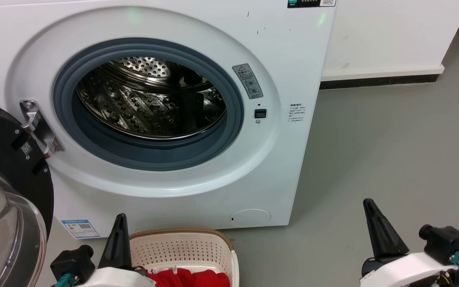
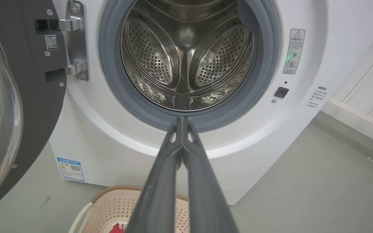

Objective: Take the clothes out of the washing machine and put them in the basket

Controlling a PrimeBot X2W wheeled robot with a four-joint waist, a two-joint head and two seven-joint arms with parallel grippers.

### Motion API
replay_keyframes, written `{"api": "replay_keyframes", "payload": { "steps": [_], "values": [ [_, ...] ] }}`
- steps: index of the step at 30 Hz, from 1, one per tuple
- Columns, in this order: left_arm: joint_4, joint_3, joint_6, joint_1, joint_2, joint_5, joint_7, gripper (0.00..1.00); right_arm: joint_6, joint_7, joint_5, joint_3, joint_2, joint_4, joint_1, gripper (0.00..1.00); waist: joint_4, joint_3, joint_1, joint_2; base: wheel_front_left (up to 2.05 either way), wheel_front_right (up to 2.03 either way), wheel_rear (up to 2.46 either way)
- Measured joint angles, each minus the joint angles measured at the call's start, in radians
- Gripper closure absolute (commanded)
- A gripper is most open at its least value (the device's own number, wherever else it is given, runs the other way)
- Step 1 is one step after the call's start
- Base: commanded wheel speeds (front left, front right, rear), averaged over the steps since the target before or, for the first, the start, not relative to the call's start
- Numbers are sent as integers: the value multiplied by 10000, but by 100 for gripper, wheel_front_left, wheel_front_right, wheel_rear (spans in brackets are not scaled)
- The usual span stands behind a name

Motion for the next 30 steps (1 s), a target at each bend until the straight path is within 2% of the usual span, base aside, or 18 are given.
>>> {"api": "replay_keyframes", "payload": {
  "steps": [15,30],
  "values": [
    [500,249,-385,-419,29,-2800,500,100,0,226,2940,-159,-130,520,-407,100,117,39,0,0,0,0,0],
    [784,426,-667,-761,35,-4857,884,100,0,430,5049,-336,-192,894,-655,100,219,74,0,0,0,0,0]
  ]
}}
